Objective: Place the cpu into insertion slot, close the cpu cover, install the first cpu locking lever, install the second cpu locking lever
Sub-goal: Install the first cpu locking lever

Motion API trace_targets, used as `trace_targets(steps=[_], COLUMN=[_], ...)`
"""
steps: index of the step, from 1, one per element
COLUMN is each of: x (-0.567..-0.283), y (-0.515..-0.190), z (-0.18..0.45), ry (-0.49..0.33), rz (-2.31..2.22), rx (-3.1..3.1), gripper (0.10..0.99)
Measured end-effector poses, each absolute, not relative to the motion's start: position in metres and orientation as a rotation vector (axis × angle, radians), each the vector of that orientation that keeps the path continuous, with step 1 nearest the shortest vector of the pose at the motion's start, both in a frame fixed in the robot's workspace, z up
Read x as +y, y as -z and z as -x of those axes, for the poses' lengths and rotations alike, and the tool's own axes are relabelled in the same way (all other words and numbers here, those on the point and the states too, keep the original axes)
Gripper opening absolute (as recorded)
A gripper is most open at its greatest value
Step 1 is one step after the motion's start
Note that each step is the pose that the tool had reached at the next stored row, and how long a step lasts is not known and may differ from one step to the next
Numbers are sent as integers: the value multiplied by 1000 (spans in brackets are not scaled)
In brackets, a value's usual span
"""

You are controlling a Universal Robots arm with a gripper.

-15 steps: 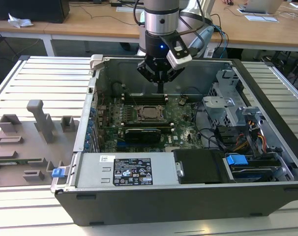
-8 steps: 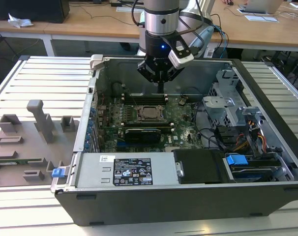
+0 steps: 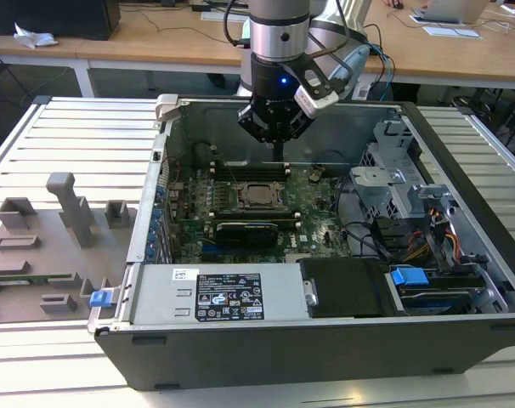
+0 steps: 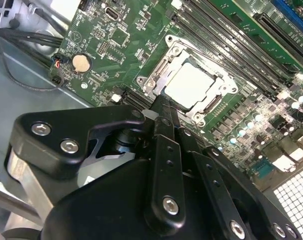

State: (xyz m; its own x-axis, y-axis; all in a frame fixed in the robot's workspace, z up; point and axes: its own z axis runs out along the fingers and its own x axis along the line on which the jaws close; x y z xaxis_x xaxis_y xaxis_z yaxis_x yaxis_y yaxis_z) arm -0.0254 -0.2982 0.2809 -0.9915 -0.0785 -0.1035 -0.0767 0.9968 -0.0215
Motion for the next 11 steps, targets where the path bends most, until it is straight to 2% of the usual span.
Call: trace_targets(steps=[11], x=[-298], y=[-279], z=[25], ry=[20], rz=[124], rx=[3158], gripper=[106])
